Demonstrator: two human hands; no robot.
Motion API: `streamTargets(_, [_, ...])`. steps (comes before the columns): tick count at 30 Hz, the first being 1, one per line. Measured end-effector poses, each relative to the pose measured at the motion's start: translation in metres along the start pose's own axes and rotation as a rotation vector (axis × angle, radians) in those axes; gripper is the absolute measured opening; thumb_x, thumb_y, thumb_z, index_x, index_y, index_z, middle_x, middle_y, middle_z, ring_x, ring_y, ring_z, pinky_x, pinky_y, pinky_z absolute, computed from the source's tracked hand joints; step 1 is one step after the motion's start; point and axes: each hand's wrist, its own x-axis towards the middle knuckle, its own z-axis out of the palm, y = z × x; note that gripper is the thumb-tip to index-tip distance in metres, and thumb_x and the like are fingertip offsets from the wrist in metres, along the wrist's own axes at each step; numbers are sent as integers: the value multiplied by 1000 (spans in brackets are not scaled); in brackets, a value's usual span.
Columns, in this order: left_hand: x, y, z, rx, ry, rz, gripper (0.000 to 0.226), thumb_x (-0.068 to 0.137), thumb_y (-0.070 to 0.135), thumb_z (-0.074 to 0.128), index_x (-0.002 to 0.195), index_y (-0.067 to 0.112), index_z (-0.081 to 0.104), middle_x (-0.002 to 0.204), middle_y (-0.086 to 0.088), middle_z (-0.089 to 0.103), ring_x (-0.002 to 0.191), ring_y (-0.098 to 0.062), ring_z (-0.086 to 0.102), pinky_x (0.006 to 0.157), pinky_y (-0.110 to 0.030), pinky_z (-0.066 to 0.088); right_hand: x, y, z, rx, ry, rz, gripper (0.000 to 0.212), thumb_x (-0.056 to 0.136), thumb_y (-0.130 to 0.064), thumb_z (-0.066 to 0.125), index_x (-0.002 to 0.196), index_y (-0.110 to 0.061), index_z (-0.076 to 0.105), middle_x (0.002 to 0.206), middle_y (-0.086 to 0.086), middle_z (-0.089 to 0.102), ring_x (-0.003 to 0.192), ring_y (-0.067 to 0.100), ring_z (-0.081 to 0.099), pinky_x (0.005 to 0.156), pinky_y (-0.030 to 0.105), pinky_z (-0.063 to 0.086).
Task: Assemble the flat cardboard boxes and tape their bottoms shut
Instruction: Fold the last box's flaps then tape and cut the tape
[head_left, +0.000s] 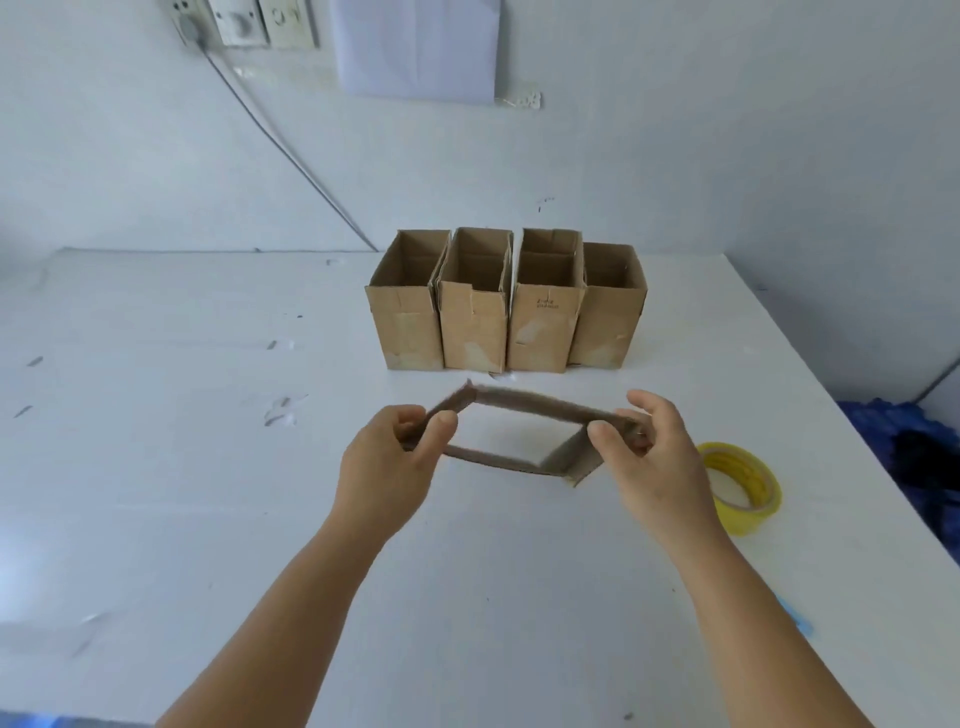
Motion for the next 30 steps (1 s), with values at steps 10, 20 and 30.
streamTargets(10, [-7, 14, 0, -46, -190, 60, 50, 94, 46, 37, 76, 1, 49, 65, -1, 50, 60, -12, 51, 61, -29, 39, 1, -10, -6, 115, -44, -51, 35, 90, -37, 55, 124, -31, 50, 106, -19, 63, 86, -23, 52, 63, -1, 39])
streamTargets(20, [-14, -13, 20, 56, -293, 189, 64, 86, 37, 60, 143, 33, 30, 114, 4, 45, 104, -6, 48, 90, -18, 43, -12, 7, -3, 256, -111, -184, 33, 84, -25, 66, 105, -47, 54, 120, -24, 52, 112, -1, 55, 88, 12, 44])
streamTargets(30, [-6, -23, 15, 157, -221, 573, 52, 94, 16, 54, 140, 35, 40, 119, 18, 36, 99, -5, 48, 86, -18, 45, -7, 11, 4, 49, -86, -334, 24, 80, -12, 71, 75, -31, 58, 107, -19, 53, 105, 4, 53, 85, 18, 45])
